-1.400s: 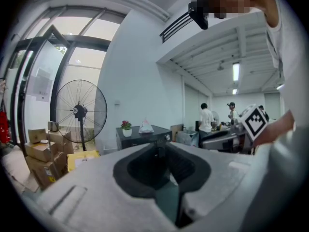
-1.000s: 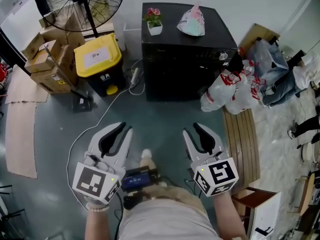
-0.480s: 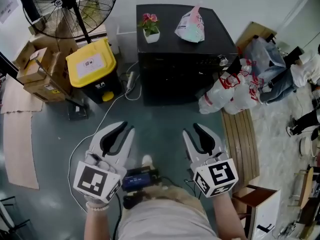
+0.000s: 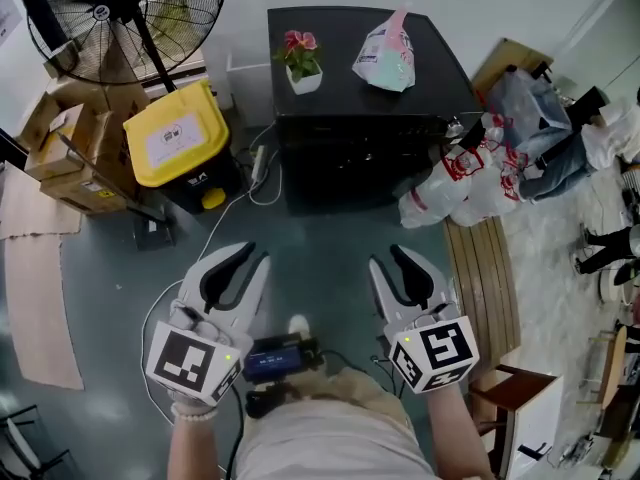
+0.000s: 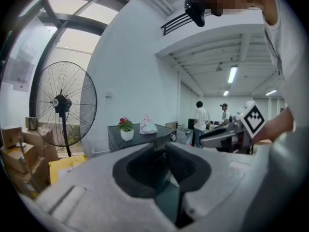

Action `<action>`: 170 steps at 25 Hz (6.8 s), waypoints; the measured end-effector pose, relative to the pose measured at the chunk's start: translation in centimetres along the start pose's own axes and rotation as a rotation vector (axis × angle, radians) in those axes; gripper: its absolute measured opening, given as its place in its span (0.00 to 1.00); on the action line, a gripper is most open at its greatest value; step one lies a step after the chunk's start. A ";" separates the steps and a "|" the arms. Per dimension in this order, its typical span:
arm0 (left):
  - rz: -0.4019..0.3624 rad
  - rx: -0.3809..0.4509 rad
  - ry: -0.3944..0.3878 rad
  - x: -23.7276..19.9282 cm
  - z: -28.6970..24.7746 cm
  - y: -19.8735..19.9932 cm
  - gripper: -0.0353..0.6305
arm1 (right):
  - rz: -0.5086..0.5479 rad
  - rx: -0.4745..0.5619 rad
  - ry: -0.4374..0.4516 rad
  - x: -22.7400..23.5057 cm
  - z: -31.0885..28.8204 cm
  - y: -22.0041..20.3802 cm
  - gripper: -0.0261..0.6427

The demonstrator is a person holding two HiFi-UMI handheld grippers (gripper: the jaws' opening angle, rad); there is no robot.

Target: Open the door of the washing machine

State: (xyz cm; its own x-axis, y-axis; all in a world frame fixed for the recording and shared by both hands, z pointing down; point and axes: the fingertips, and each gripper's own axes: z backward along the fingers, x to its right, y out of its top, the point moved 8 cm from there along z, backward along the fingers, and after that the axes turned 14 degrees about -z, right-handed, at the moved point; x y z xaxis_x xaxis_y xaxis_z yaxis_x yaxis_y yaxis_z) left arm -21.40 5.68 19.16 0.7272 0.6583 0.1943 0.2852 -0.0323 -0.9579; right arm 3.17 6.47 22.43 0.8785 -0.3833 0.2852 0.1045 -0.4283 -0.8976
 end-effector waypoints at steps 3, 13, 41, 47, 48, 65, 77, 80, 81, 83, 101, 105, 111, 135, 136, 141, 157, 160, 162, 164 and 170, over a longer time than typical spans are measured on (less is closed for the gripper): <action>0.002 -0.003 -0.009 -0.9 -0.4 -0.4 0.15 | -0.012 0.000 -0.021 0.2 -0.8 0.1 0.22; 0.007 -0.005 -0.031 -2.9 -1.5 -1.8 0.16 | -0.011 -0.012 -0.043 0.0 -2.3 -0.1 0.22; 0.044 -0.085 -0.123 -3.3 -12.2 -9.7 0.21 | -0.052 -0.095 -0.026 7.0 -8.7 -3.5 0.22; 0.023 -0.091 -0.126 -3.5 -15.7 -12.1 0.23 | -0.084 -0.101 -0.055 9.3 -10.4 -4.9 0.22; 0.017 -0.102 -0.127 -3.6 -16.2 -12.5 0.23 | -0.086 -0.105 -0.055 9.6 -10.6 -5.2 0.22; -0.045 -0.205 -0.175 -3.2 -24.9 -22.0 0.27 | -0.088 -0.150 -0.027 13.9 -15.1 -9.5 0.22; -0.028 -0.245 -0.168 -3.4 -30.5 -27.9 0.30 | -0.080 -0.163 -0.013 16.7 -16.7 -12.0 0.22; -0.038 -0.264 -0.175 -3.1 -32.0 -29.2 0.31 | -0.082 -0.172 -0.015 17.6 -16.7 -12.7 0.22; -0.040 -0.274 -0.177 -3.1 -32.5 -29.6 0.32 | -0.083 -0.175 -0.015 17.8 -16.6 -12.9 0.22; -0.045 -0.291 -0.180 -3.0 -33.4 -30.4 0.32 | -0.083 -0.175 -0.016 18.1 -16.5 -13.0 0.22; -0.074 -0.352 -0.165 -2.6 -37.9 -33.0 0.22 | -0.106 -0.161 -0.036 19.4 -15.5 -14.9 0.22; -0.074 -0.354 -0.165 -2.4 -37.9 -32.9 0.21 | -0.105 -0.161 -0.040 19.5 -15.1 -14.9 0.22; -0.090 -0.361 -0.170 -2.3 -37.8 -32.9 0.19 | -0.112 -0.168 -0.037 19.0 -14.7 -14.9 0.22; -0.087 -0.412 -0.249 0.5 -35.8 -32.5 0.17 | -0.112 -0.200 -0.023 17.9 -14.9 -14.2 0.22; -0.086 -0.414 -0.257 0.8 -35.6 -32.5 0.17 | -0.113 -0.203 -0.024 17.9 -14.9 -14.2 0.22; -0.082 -0.420 -0.283 2.5 -34.5 -32.4 0.16 | -0.123 -0.218 -0.030 18.0 -14.8 -14.7 0.22; -0.070 -0.477 -0.435 8.4 -32.0 -31.9 0.13 | -0.211 -0.247 -0.066 18.3 -13.6 -15.5 0.22; -0.063 -0.489 -0.471 9.2 -31.6 -31.5 0.13 | -0.230 -0.244 -0.077 18.7 -13.3 -15.7 0.22; -0.053 -0.483 -0.483 9.8 -31.2 -31.1 0.12 | -0.241 -0.249 -0.095 18.9 -13.1 -15.8 0.22; -0.029 -0.470 -0.477 10.1 -30.6 -30.6 0.09 | -0.248 -0.257 -0.113 19.1 -13.0 -15.8 0.22; 0.024 -0.437 -0.427 8.4 -28.7 -27.8 0.04 | -0.235 -0.278 -0.143 19.2 -13.7 -15.9 0.24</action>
State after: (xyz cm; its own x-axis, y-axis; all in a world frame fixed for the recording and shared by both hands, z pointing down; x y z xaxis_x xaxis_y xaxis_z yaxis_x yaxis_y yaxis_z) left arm -5.33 -9.51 53.49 0.4479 0.8940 -0.0147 0.5674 -0.2969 -0.7681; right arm 12.04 -5.27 46.82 0.9039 -0.1386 0.4047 0.1974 -0.7041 -0.6821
